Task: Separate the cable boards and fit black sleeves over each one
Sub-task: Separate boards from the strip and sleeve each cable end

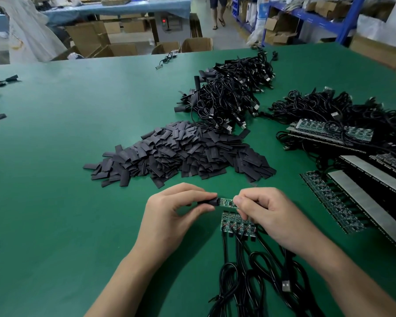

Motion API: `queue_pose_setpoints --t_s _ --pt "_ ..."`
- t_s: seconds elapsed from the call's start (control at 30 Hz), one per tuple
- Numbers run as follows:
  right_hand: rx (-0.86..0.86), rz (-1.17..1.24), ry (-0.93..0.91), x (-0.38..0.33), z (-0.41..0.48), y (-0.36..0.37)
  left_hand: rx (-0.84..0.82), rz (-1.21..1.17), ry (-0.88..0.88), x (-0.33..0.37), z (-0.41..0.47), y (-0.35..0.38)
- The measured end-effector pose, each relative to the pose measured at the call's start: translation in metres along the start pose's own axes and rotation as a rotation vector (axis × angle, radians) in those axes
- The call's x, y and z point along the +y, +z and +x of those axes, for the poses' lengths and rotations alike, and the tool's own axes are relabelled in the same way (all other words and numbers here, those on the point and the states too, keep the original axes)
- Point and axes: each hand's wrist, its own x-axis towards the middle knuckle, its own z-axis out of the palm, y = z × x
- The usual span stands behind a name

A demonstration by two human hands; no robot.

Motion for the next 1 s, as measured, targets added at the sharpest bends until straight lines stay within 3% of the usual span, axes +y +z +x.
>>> queue_pose_setpoints --t_s 0.73,1.0 --pt "-0.021 -0.035 0.059 0.0026 0.0001 -0.0015 -0.036 0.040 -0.021 0.0019 -0.0013 -0.0003" --pt "-0.012 -0.104 0.041 0.0025 -0.0028 0.0005 -0.044 0.196 0.130 -0.0036 -0.0026 -0.0008"
